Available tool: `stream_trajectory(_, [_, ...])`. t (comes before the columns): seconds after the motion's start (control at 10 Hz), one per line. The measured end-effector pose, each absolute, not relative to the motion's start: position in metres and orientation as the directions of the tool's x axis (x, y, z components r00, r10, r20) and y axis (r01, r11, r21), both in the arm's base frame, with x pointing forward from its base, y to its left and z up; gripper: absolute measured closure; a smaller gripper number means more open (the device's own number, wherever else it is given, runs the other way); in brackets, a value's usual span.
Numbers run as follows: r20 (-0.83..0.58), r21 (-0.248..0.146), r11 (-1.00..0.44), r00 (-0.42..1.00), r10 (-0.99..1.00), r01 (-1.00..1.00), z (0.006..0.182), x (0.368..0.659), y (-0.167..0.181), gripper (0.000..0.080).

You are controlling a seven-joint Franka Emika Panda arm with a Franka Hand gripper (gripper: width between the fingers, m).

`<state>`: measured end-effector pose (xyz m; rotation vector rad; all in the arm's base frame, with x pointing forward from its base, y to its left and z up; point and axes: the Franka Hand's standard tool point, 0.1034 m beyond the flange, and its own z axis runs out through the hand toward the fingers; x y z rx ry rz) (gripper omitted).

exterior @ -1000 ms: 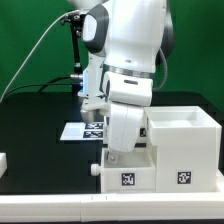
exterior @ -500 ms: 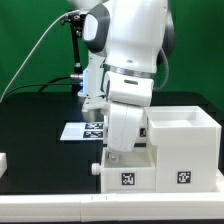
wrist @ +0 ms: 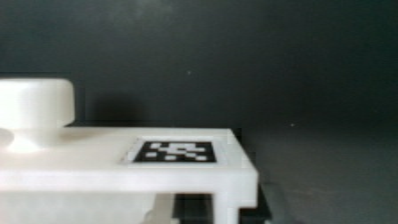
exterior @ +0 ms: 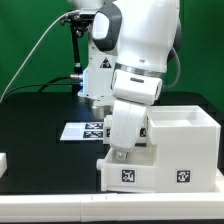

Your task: Assemble drawer

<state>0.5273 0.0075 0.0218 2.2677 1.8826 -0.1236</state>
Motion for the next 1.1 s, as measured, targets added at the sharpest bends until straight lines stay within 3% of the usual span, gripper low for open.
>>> stream_trajectory(0.3, [-0.168, 0.113, -0.071, 0.090, 0.982, 0.991, 0.021, 0.530, -0.009, 0.0758])
stream_trajectory(0.6, [-0.183, 0.085, 0.011, 0.005, 0.983, 0.996, 0.022, 0.528, -0.026, 0.0758])
stream_trajectory(1.1, [-0.184, 0.074, -0.036, 0.049, 0.982, 0.997, 0.021, 0.528, -0.022, 0.0758])
